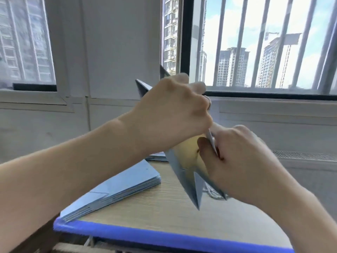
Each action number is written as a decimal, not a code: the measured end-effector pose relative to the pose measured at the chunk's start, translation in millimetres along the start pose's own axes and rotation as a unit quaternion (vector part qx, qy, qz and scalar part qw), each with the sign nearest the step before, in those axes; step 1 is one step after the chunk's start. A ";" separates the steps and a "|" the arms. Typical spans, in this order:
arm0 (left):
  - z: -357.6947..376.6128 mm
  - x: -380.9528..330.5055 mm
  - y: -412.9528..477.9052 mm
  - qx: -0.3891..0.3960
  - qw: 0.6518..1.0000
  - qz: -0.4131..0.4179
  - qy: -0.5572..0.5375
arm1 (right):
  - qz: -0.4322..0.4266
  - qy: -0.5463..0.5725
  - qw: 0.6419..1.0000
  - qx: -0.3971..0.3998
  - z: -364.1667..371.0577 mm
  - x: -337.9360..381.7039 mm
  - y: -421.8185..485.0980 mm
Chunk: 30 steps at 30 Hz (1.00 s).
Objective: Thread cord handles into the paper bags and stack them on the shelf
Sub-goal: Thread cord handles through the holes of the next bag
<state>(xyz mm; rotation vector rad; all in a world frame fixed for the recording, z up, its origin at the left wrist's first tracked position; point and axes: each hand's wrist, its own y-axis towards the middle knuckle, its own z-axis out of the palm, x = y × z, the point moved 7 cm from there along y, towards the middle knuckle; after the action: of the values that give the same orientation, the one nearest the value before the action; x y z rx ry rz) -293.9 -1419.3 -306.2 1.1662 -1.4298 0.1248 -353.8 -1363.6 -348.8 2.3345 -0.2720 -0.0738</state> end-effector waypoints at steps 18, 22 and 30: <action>121.9 -65.6 -130.0 -0.015 0.803 -0.521 -0.289 | 0.126 0.148 0.980 0.041 184.5 -13.4 -55.0; 124.5 -64.5 -133.7 -0.078 0.801 -0.539 -0.249 | 0.121 0.243 0.954 0.126 203.0 -8.5 -55.5; 152.3 -60.1 -163.1 -0.112 0.790 -0.539 -0.271 | 0.034 0.167 0.979 0.111 190.9 -87.4 -14.2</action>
<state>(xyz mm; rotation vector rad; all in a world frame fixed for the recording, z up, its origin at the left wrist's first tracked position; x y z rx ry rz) -300.8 -1567.7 -483.2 1.7188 -0.9789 -1.2369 -462.4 -1468.3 -495.5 2.5060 -0.1989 0.3985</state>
